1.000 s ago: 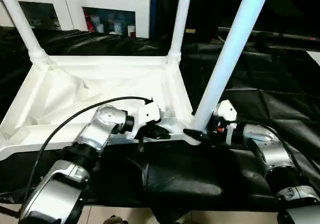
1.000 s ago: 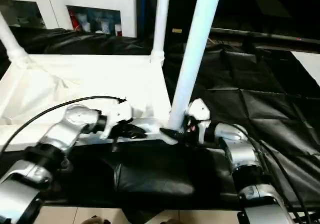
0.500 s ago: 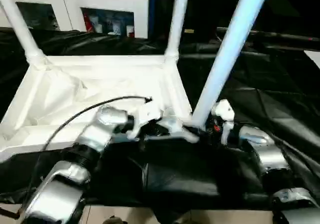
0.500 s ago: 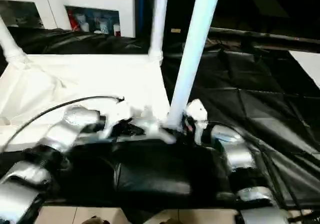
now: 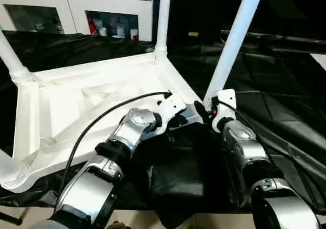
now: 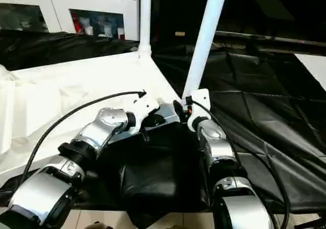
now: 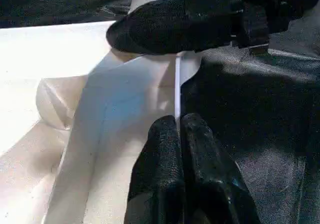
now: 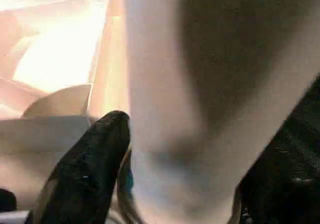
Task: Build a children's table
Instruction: Rotate leg to tighten
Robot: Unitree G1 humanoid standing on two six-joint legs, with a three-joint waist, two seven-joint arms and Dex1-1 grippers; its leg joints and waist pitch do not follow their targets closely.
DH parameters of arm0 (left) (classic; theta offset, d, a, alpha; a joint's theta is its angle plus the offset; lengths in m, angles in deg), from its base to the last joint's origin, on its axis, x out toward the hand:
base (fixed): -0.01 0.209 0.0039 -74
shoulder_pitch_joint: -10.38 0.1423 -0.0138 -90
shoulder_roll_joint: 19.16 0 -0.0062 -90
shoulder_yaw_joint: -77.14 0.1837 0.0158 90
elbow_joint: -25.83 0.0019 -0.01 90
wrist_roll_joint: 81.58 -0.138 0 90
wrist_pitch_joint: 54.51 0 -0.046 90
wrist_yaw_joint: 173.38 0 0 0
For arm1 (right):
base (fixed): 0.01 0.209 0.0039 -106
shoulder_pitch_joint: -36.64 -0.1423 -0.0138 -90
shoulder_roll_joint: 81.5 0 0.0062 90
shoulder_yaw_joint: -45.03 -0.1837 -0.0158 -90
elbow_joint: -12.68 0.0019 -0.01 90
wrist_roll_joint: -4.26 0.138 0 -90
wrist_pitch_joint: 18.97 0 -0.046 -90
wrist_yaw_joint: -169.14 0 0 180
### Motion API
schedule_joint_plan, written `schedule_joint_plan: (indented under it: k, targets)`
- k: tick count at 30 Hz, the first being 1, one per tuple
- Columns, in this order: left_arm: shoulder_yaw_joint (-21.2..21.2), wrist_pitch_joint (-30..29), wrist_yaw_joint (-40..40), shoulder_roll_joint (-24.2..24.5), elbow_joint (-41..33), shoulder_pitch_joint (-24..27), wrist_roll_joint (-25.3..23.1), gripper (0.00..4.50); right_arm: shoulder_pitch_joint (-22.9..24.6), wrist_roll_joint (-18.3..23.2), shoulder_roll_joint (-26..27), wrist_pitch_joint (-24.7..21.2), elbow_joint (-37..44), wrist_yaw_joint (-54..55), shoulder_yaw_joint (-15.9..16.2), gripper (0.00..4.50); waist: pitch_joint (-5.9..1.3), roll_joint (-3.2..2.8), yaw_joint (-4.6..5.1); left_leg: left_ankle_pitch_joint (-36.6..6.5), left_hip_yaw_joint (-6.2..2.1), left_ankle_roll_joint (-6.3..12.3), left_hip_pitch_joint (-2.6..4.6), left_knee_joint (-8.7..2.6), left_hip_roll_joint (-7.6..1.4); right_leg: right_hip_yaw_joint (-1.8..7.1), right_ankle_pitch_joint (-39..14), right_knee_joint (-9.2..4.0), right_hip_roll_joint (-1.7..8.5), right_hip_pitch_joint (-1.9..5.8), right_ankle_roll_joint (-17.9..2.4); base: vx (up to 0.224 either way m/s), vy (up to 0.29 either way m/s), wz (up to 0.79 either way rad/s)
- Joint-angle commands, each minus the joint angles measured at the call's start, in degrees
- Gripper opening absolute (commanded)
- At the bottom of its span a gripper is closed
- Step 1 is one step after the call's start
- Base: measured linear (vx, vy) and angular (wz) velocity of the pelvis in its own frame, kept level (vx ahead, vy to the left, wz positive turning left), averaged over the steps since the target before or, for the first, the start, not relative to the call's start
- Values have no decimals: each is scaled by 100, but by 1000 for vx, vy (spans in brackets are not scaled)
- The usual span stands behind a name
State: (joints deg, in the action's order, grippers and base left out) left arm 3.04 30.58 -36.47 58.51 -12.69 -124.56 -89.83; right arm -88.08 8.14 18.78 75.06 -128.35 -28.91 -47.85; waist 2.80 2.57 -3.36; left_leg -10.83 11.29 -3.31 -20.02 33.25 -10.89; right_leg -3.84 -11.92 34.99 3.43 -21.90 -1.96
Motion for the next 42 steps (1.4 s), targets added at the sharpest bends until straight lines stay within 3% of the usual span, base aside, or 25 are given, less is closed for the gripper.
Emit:
schedule_joint_plan:
  k: [1,5,6,8,9,10,12,15,19,23,27,30,36,40,41,42]
  targets:
    - [128,165,-143,-52,159,-18,-54,0,-25,59,281,116,-65,-597,345,362,-293,-17,-18,-1188,-161,215,29,-394,-293,329,-1347,-516,560,204,-1040,0,0,0]
    - [168,221,-561,200,9,86,4,0,73,173,-9,145,159,-1197,389,362,-291,-29,-6,-1185,-160,280,13,-391,-287,330,-1232,-503,573,230,-1113,0,0,0]
    - [191,245,-871,460,-128,187,31,0,251,197,-391,166,442,-1948,537,362,-294,-10,-6,-1090,-151,375,-17,-374,-287,331,-1105,-487,561,258,-1118,0,0,0]
    - [191,245,-871,460,-128,187,31,0,251,197,-391,166,442,-1948,537,362,-308,-14,-15,-966,-145,434,-9,-360,-296,334,-868,-463,558,255,-1165,0,0,0]
    - [187,419,-1245,674,-223,283,95,0,447,275,-715,123,745,-2649,614,362,-310,18,-17,-839,-147,482,-12,-359,-288,323,-675,-444,548,271,-1212,0,0,0]
    - [187,419,-1245,674,-223,283,95,0,447,275,-715,123,745,-2649,614,362,-316,7,-34,-751,-135,569,-19,-337,-291,334,-455,-414,562,278,-1292,0,0,0]
    - [177,494,-1483,775,-315,348,161,0,536,321,-860,98,888,-2951,636,362,-312,13,-31,-728,-130,616,-10,-343,-299,326,-410,-410,556,266,-1348,0,0,0]
    - [193,635,-2390,1196,-801,604,424,0,746,557,-1286,4,1311,-3774,626,362,-305,3,-47,-783,-132,615,-12,-350,-315,321,-413,-404,553,272,-1401,0,0,0]
    - [175,572,-2749,1385,-1044,702,577,0,818,634,-1488,-12,1496,-4109,655,362,-281,-30,-88,-968,-109,468,27,-368,-347,313,-750,-423,541,228,-1378,0,0,0]
    - [131,466,-3064,1565,-1216,792,710,0,861,755,-1639,-138,1618,-4559,671,335,-289,-13,-116,-879,-114,421,21,-369,-346,317,-743,-405,548,241,-1351,0,0,0]
    - [88,416,-3105,1615,-1267,856,767,0,928,839,-1686,-337,1755,-4873,744,309,-306,32,-153,-607,-106,508,-11,-344,-325,309,-409,-357,536,262,-1346,0,0,0]
    - [85,383,-3103,1628,-1329,890,787,0,955,863,-1706,-400,1802,-4962,773,268,-304,39,-175,-605,-107,511,-4,-341,-326,307,-510,-363,548,255,-1316,0,0,0]
    - [48,389,-2755,1576,-1356,937,681,0,1018,898,-1614,-543,1828,-4931,807,230,-303,47,-172,-596,-103,493,-3,-337,-314,309,-628,-377,537,240,-1254,0,0,0]
    - [17,309,-1811,1253,-961,698,389,0,1136,608,-1290,-652,1674,-3881,716,215,-273,52,-155,-776,-111,394,36,-358,-312,321,-1046,-438,548,196,-1136,0,0,0]
    - [-7,258,-1590,1136,-870,625,363,0,1143,472,-1163,-591,1560,-3449,682,212,-259,64,-153,-949,-121,260,59,-375,-301,320,-1501,-494,564,179,-1026,0,0,0]
    - [-8,238,-1433,1056,-809,575,330,0,1148,407,-1061,-588,1499,-3138,643,210,-258,63,-150,-988,-128,217,59,-375,-304,321,-1636,-505,572,180,-1000,0,0,0]
